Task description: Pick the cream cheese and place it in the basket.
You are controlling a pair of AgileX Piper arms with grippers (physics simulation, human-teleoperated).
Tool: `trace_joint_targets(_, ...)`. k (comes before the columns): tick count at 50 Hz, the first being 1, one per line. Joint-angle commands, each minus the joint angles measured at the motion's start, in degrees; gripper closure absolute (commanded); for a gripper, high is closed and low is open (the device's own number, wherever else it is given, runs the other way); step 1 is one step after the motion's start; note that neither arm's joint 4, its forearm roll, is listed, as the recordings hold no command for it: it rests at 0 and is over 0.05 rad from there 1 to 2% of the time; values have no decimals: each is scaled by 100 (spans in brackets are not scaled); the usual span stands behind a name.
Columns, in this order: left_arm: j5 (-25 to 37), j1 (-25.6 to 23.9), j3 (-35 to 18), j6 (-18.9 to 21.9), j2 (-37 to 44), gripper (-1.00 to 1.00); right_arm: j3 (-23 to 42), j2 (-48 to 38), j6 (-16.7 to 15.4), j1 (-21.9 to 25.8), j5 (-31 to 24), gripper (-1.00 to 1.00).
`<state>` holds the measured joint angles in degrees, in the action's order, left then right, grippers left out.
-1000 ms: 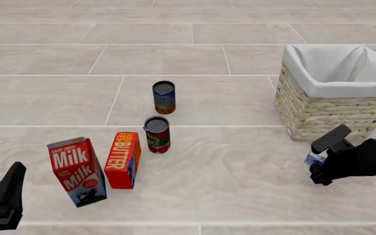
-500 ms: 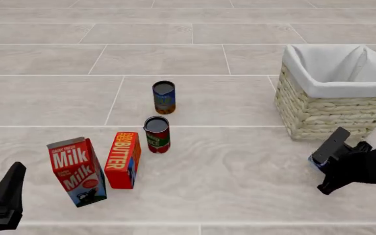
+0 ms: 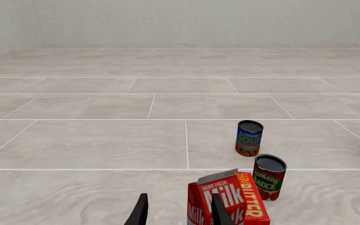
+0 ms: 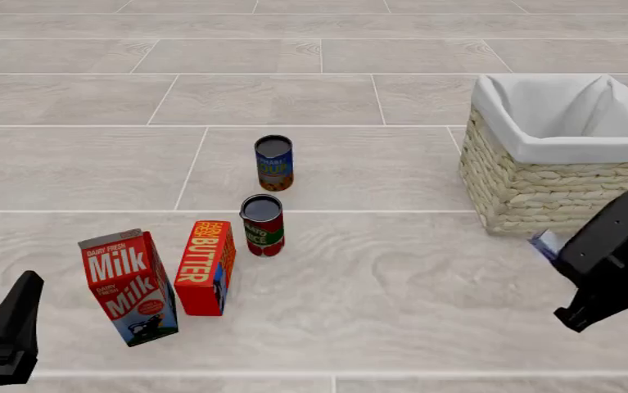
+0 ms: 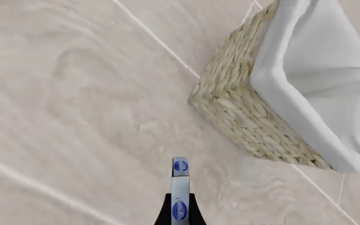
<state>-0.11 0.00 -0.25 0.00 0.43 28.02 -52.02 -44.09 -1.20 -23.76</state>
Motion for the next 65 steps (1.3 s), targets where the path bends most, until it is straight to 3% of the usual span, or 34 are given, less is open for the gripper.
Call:
trace_joint_targets(1,0,0,0,-1,1,-100,467,1345,835,492,-1016,100)
trace_joint_targets(3,0,0,0,-1,1,-100,682,1422,1104,506,-1111,100)
trace_joint_targets(6,0,1,0,1,2,-100,756,1615,1244,688,-1283,100)
trace_joint_targets(9,0,-1,0,0,-1,-100,1034,1957,1680,1017,-1593,100)
trace_joint_targets(12,0,0,0,0,0,-100,1216,2208,1862,1107,-1753,100)
trace_joint_targets(20,0,0,0,-1,0,-100,1854,2434,2770,1251,-1909,100)
trace_joint_targets(24,0,1,0,1,0,-100,2347,2309,3428,1056,-1682,100)
trace_joint_targets(28,0,1,0,0,0,-100,2425,2167,3423,804,-1413,100)
trace_joint_targets(32,0,1,0,1,0,-100,2508,1903,3745,554,-1057,100)
trace_joint_targets(35,0,1,0,0,-1,-100,2515,1701,3751,393,-808,100)
trace_joint_targets(37,0,-1,0,1,1,-100,2586,1550,4122,435,-675,100)
trace_joint_targets(40,0,0,0,0,0,-100,2658,1400,4272,376,-542,100)
trace_joint_targets(43,0,0,0,0,2,-100,2661,1043,4197,157,-287,100)
trace_joint_targets(46,0,1,0,0,0,-100,2738,782,4778,58,-103,100)
trace_joint_targets(48,0,1,0,1,1,-100,2766,684,4735,6,-45,100)
trace_joint_targets(49,0,1,0,1,0,-100,2853,372,4578,-314,120,100)
trace_joint_targets(51,0,1,0,0,1,-100,2931,247,4744,-347,183,100)
trace_joint_targets(55,0,1,0,-1,0,-100,3067,-2,4598,-396,168,100)
trace_joint_targets(57,0,-1,0,-1,2,-100,3234,-208,4355,-389,91,100)
trace_joint_targets(65,0,0,0,0,2,-100,3893,-884,4174,-519,-222,100)
